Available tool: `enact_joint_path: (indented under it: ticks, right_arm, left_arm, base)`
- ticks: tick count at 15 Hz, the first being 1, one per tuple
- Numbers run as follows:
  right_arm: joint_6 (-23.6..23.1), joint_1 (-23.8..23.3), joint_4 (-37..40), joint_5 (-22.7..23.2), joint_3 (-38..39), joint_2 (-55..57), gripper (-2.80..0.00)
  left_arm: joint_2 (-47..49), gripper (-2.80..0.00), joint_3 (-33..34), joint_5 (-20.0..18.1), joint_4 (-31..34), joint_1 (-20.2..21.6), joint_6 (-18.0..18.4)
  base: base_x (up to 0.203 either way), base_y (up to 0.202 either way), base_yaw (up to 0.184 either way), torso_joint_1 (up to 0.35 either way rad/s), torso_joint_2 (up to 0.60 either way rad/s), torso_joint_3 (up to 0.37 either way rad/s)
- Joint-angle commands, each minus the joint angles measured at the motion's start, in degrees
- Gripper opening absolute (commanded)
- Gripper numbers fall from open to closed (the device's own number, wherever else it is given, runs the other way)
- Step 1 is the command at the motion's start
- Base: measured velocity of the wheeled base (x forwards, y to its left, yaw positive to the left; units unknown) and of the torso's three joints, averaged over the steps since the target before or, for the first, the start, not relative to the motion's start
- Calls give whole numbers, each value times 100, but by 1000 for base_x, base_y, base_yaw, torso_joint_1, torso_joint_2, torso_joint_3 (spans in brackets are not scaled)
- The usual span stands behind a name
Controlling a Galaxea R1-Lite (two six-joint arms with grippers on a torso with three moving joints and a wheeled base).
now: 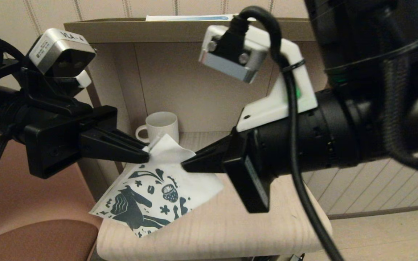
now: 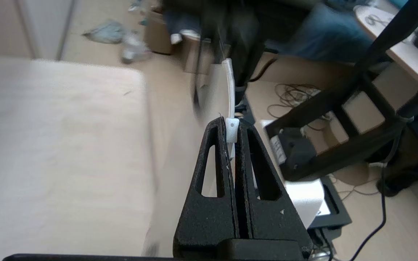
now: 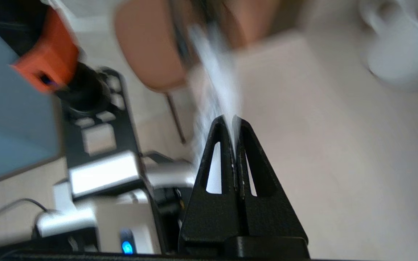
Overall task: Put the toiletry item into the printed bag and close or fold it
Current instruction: Hand it to the other hand
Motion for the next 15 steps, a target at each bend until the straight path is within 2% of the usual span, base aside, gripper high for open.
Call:
enact_joint_path:
  ticks: [1,15]
  right_arm:
    - [-7,-90,-15,23,24,-210,-280]
    - [-59,14,-24,14,85,-167,-280]
  left_arm:
    - [33,-280,6,-51,26,-26,33]
    - [15,-280,-3,-60,44,-32,25]
  base:
    - [0,0,0,0,0,0]
    - [0,0,0,0,0,0]
